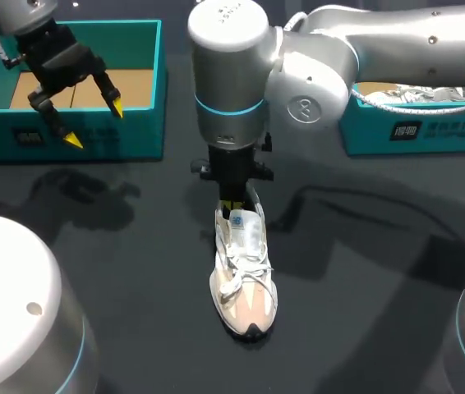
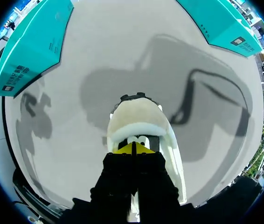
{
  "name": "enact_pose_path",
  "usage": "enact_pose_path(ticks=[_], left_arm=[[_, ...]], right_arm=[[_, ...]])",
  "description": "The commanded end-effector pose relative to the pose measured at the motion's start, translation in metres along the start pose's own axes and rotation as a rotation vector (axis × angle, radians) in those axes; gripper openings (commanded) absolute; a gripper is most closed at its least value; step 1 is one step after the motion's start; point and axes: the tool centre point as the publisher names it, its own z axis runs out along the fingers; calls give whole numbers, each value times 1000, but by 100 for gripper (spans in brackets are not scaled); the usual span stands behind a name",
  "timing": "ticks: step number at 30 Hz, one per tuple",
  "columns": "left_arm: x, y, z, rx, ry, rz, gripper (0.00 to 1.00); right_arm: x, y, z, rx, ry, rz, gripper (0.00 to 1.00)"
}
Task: Take the shoe out of the shoebox, open the shoe tongue, remove and reinsert the insole, then place the shoe into the shoebox
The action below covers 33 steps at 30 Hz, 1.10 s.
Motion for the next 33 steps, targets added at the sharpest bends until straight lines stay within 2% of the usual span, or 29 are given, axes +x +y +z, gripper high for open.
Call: enact_pose_path(ticks=[1, 11, 23, 27, 33], left_arm=[[0, 0, -1, -2, 3, 1, 100], [0, 0, -1, -2, 3, 1, 100], [0, 0, -1, -2, 3, 1, 100], [0, 0, -1, -2, 3, 1, 100], [0, 0, -1, -2, 3, 1, 100]], right_arm=[[-5, 8, 23, 52, 82, -9, 0], [9, 8, 42, 70, 76, -44, 0], [3, -2, -1, -24, -35, -70, 0], [-6, -1, -1, -23, -72, -79, 0], [-13, 1, 12, -3, -68, -169, 0]])
